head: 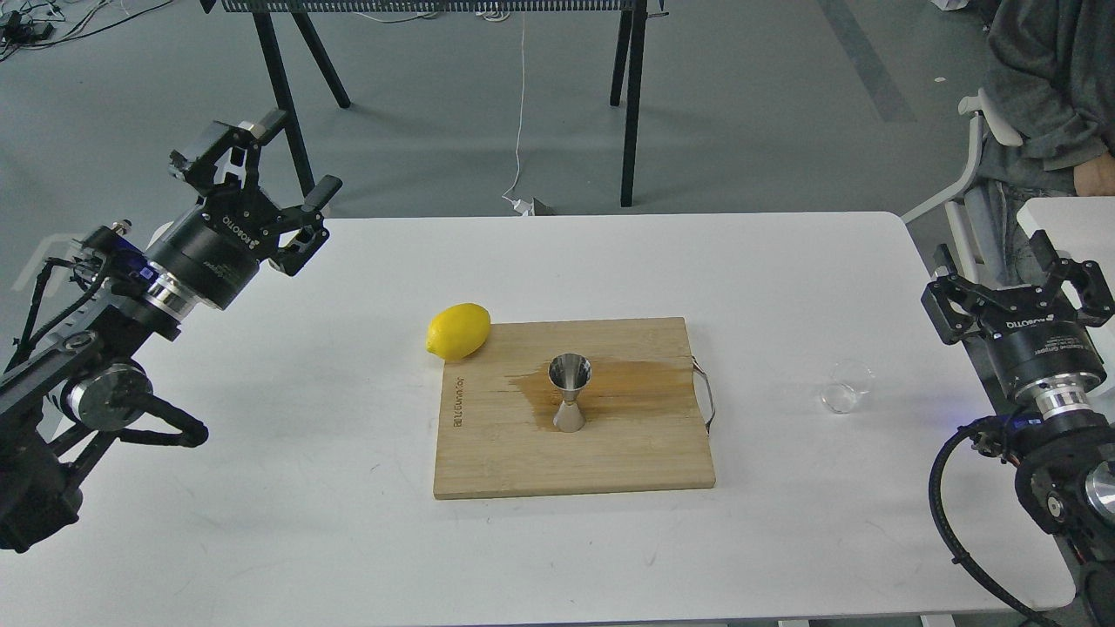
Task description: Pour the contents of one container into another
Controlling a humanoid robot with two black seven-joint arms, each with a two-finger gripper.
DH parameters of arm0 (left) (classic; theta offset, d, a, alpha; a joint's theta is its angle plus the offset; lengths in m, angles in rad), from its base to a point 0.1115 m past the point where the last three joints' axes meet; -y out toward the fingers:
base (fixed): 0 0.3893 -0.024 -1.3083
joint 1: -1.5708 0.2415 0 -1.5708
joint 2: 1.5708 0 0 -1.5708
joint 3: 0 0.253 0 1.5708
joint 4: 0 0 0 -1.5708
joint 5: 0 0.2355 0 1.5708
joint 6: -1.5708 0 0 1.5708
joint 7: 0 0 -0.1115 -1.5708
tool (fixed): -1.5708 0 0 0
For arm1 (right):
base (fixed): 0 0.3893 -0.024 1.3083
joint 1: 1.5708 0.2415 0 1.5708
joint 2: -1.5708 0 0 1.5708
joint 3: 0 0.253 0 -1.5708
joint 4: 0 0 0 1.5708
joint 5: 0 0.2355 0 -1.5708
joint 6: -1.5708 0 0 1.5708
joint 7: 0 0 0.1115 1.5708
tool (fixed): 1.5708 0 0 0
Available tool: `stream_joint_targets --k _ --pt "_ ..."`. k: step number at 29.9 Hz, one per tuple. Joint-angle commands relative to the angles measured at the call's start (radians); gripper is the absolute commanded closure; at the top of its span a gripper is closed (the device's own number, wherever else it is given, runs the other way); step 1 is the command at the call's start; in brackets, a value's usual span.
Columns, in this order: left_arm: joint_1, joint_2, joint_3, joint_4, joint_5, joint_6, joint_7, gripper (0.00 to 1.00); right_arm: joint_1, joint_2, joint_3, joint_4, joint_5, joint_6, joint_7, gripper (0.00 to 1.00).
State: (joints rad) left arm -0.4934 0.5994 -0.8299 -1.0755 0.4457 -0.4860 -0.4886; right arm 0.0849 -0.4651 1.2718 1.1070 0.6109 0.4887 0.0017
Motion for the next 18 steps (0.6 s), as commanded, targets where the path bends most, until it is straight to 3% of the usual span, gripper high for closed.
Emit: stream_joint_targets --k 1,7,18 --pt "-0.002 -0.003 0.000 0.000 -0.027 -0.003 0.000 0.12 -0.082 -0.003 0.011 0.071 0.001 0.000 0.000 0.02" --pt "-0.007 -0.027 0.000 0.000 -0.028 -0.003 0.000 0.12 -0.171 -0.001 0.012 0.122 0.001 -0.008 0.000 0.02" --pt "-0.007 -0.029 0.002 0.000 -0.028 -0.003 0.000 0.12 -0.154 0.022 -0.006 0.067 -0.008 -0.192 0.003 0.02"
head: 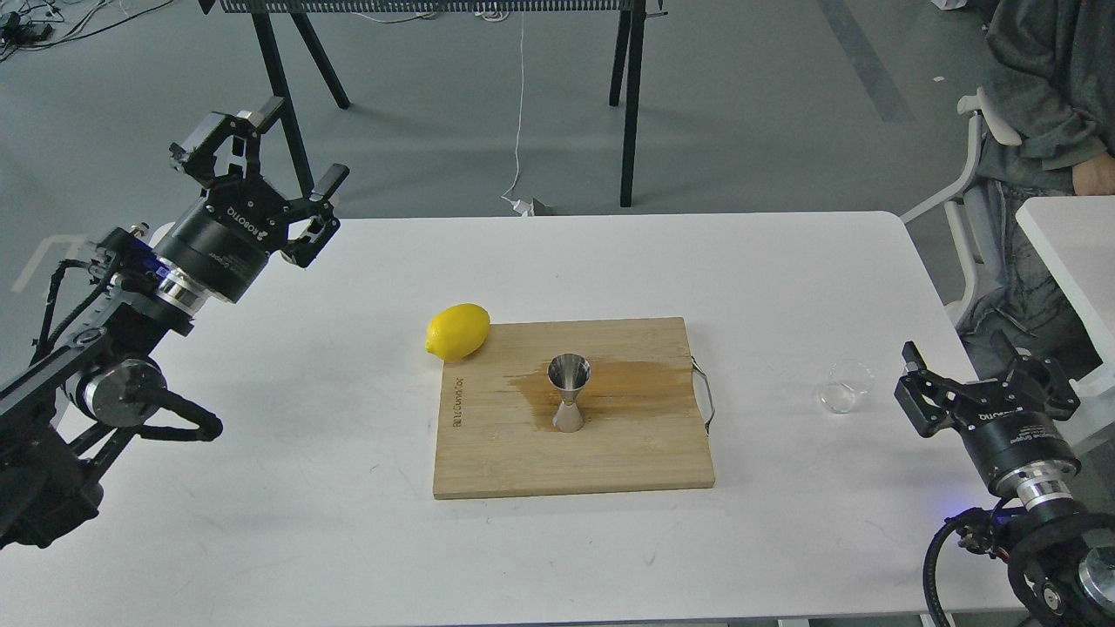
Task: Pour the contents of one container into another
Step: 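Lower the right gripper toward the small clear glass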
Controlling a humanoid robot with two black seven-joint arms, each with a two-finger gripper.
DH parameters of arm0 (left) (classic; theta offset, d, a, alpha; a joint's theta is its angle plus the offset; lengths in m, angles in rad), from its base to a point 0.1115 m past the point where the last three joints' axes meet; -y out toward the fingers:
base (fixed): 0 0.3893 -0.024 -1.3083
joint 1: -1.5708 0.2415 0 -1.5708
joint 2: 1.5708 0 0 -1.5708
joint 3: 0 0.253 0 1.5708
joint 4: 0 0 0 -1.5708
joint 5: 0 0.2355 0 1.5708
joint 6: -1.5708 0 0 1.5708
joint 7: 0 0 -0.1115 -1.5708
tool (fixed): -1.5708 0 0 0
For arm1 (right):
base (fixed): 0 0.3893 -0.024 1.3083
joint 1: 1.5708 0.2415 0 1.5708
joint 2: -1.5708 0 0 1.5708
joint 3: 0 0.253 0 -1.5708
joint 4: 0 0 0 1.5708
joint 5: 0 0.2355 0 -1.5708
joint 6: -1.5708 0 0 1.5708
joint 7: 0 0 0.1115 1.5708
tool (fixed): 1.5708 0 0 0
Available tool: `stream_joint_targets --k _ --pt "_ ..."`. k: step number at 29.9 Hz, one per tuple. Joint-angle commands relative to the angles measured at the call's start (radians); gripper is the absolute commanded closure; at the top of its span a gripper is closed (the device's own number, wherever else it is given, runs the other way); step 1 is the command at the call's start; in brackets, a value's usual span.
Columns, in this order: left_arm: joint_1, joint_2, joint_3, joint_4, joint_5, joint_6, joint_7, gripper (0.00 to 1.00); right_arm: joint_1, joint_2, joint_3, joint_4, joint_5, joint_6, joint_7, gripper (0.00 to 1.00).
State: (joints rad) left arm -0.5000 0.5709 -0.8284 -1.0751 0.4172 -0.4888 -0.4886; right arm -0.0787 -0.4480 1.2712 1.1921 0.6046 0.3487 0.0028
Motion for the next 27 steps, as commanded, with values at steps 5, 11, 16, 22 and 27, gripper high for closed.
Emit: stream_joint_targets --k 5,11,16,22,27 --pt "0.001 0.000 0.002 0.000 0.002 0.000 0.000 0.12 0.025 0.040 -0.010 -0.043 -0.008 -0.125 0.003 0.02" --pt "0.003 -0.002 0.002 0.000 0.002 0.000 0.000 0.12 0.027 0.064 -0.013 -0.045 -0.046 -0.155 0.003 0.02" --pt "0.003 -0.002 0.002 0.000 0.002 0.000 0.000 0.12 0.042 0.086 -0.013 -0.045 -0.077 -0.191 0.003 0.02" --pt "0.001 -0.002 0.003 0.000 0.002 0.000 0.000 0.12 0.082 0.104 -0.049 -0.045 -0.095 -0.237 0.005 0.02" --pt "0.001 -0.002 0.003 0.000 0.002 0.000 0.000 0.12 0.103 0.104 -0.072 -0.055 -0.097 -0.270 0.006 0.02"
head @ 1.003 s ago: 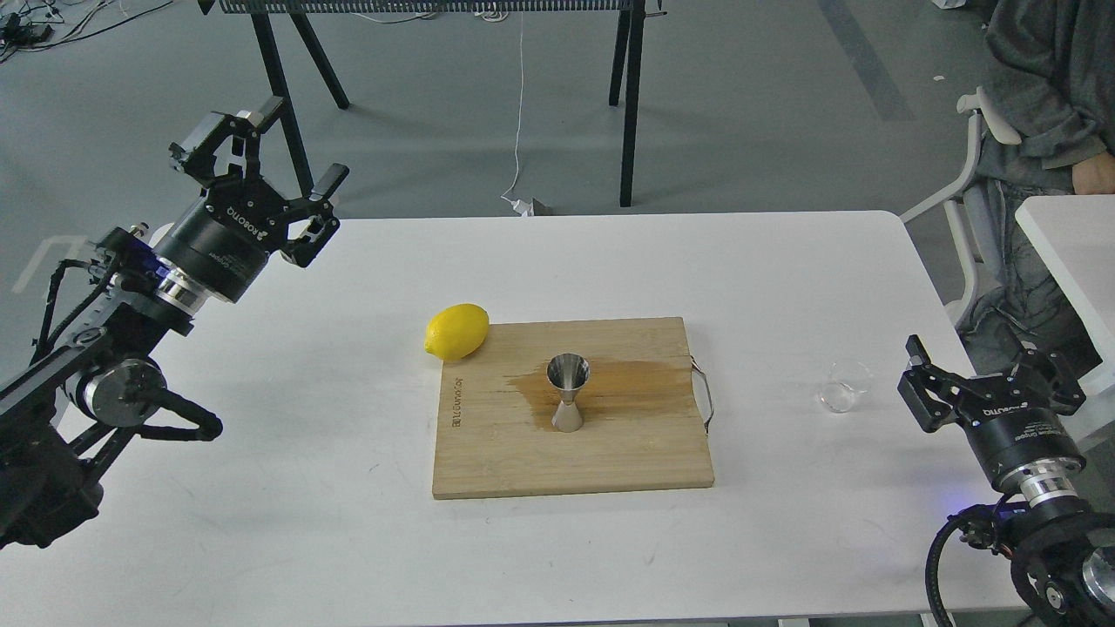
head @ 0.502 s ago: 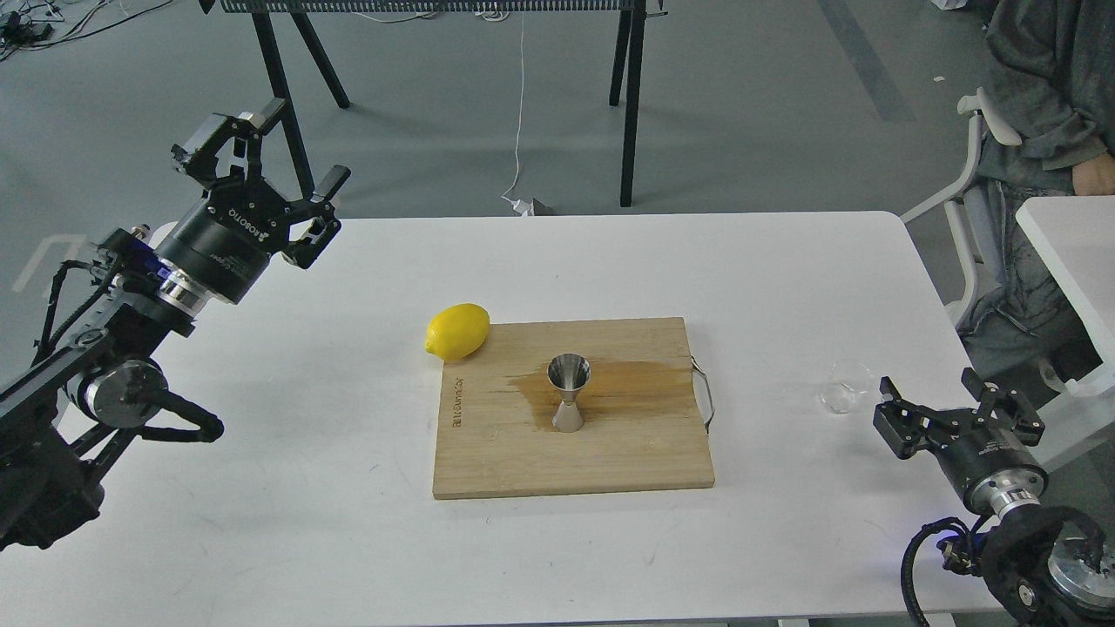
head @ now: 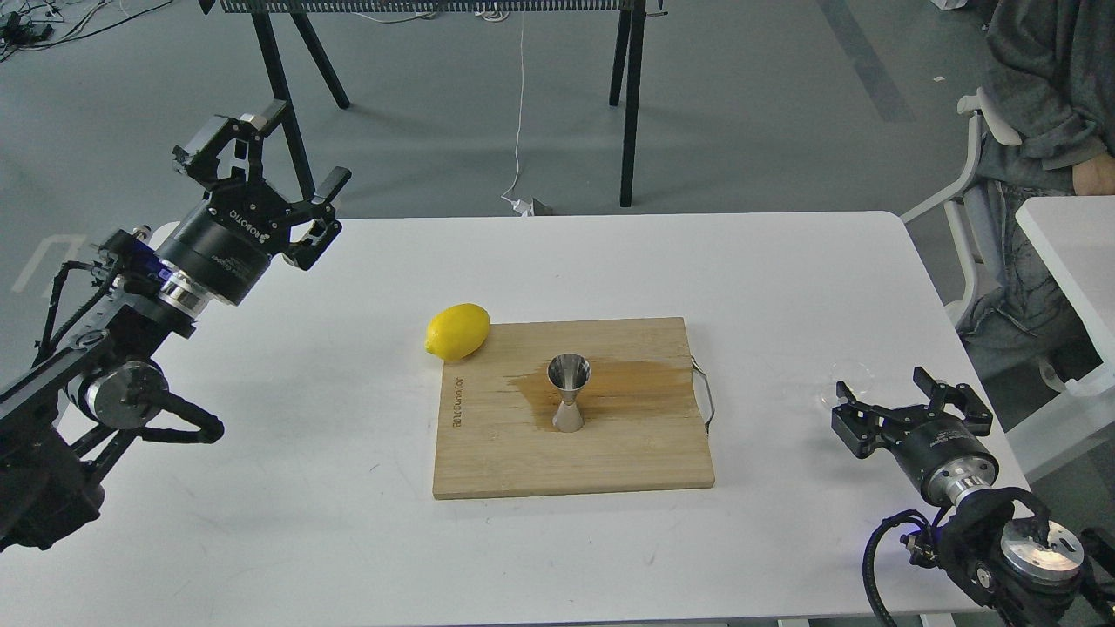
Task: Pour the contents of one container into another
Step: 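Lower the right gripper toward the small clear glass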
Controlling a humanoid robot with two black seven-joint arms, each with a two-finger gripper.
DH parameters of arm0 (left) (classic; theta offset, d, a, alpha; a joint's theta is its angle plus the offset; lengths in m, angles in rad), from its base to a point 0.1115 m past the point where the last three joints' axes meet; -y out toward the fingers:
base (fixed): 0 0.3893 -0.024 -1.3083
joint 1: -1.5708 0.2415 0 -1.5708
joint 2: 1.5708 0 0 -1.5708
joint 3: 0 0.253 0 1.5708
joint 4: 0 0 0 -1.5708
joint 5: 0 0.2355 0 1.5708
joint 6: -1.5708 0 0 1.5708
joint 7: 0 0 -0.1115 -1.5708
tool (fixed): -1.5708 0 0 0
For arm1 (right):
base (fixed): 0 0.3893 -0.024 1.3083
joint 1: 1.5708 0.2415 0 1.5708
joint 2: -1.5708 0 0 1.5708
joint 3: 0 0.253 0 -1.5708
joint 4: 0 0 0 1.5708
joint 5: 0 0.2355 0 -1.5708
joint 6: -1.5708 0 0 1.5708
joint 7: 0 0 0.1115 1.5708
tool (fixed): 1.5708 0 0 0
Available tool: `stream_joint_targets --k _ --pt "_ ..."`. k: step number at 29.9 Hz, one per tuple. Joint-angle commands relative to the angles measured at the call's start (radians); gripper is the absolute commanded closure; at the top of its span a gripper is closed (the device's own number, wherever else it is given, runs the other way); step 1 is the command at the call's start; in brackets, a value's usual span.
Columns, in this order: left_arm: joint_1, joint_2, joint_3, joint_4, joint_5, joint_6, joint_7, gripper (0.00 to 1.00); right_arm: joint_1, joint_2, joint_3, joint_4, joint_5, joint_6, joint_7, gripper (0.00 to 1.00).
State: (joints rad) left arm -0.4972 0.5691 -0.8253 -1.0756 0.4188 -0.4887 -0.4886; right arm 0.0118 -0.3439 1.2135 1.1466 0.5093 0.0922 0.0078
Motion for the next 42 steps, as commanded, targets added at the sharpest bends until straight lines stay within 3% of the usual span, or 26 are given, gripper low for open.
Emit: stream_joint_targets --k 1,42 --pt "-0.001 0.000 0.000 0.000 0.000 0.000 0.000 0.12 0.014 0.000 -0.019 -0.015 -0.002 -0.014 0.003 0.02" --pt "0.003 0.000 -0.002 0.000 -0.002 0.000 0.000 0.11 0.128 0.062 -0.069 -0.182 -0.017 -0.038 0.004 0.04"
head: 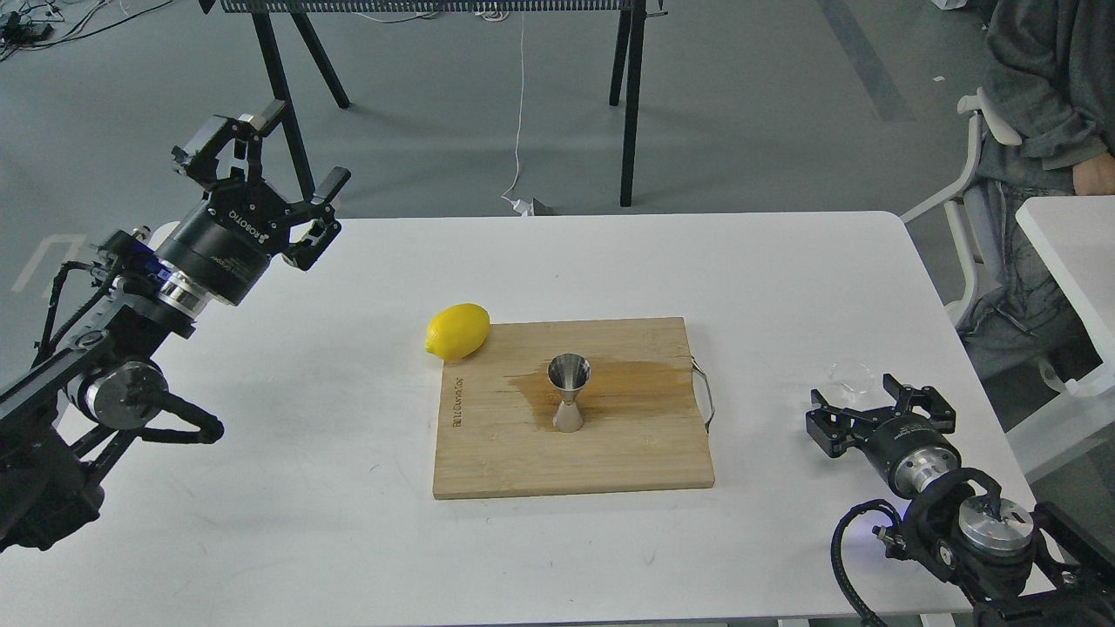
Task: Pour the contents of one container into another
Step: 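Lower the right gripper toward the small clear glass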
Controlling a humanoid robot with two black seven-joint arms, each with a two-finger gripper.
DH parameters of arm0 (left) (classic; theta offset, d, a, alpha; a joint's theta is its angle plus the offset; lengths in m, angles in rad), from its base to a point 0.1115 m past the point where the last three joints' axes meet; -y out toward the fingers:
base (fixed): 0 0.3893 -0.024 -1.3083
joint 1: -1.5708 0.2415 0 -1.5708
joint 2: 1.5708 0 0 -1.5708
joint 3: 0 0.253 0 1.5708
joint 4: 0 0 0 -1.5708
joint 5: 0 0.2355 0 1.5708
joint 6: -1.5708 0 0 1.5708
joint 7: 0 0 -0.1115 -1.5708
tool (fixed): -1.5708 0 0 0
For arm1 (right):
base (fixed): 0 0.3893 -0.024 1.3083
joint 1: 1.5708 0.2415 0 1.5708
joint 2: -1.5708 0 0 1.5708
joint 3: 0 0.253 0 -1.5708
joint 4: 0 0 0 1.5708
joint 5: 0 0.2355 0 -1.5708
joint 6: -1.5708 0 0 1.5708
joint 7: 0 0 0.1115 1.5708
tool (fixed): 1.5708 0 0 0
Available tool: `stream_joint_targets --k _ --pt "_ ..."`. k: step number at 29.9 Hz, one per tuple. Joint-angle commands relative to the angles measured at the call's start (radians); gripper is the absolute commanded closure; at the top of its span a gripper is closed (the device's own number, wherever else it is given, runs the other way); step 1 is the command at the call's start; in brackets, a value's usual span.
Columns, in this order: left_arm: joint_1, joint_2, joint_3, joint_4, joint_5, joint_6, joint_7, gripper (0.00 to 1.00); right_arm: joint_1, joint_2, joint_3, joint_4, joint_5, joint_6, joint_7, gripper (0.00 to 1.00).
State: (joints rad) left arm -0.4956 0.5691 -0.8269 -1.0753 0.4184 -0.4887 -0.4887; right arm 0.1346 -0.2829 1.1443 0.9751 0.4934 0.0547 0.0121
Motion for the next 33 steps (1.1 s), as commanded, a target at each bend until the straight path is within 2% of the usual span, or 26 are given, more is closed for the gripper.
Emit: stream_joint_targets --k 1,9,20,27,33 --pt "0.002 0.000 0.000 0.000 0.000 0.000 0.000 0.11 0.007 0.001 -0.001 -0.016 -0.001 -0.001 0.000 0.04" --pt "0.000 0.000 0.000 0.000 -0.001 0.000 0.000 0.11 0.008 0.002 -0.001 -0.021 -0.018 -0.001 0.000 0.11" --pt "0.005 0.000 0.000 0.001 -0.001 0.000 0.000 0.11 0.008 0.007 -0.001 -0.021 -0.044 0.004 0.000 0.33" --pt "0.005 0.000 0.000 0.001 -0.001 0.000 0.000 0.11 0.008 0.010 -0.001 -0.021 -0.045 0.005 -0.001 0.39" --pt "0.005 0.000 0.000 0.001 -0.001 0.000 0.000 0.11 0.007 0.008 -0.001 -0.019 -0.046 0.013 -0.001 0.47"
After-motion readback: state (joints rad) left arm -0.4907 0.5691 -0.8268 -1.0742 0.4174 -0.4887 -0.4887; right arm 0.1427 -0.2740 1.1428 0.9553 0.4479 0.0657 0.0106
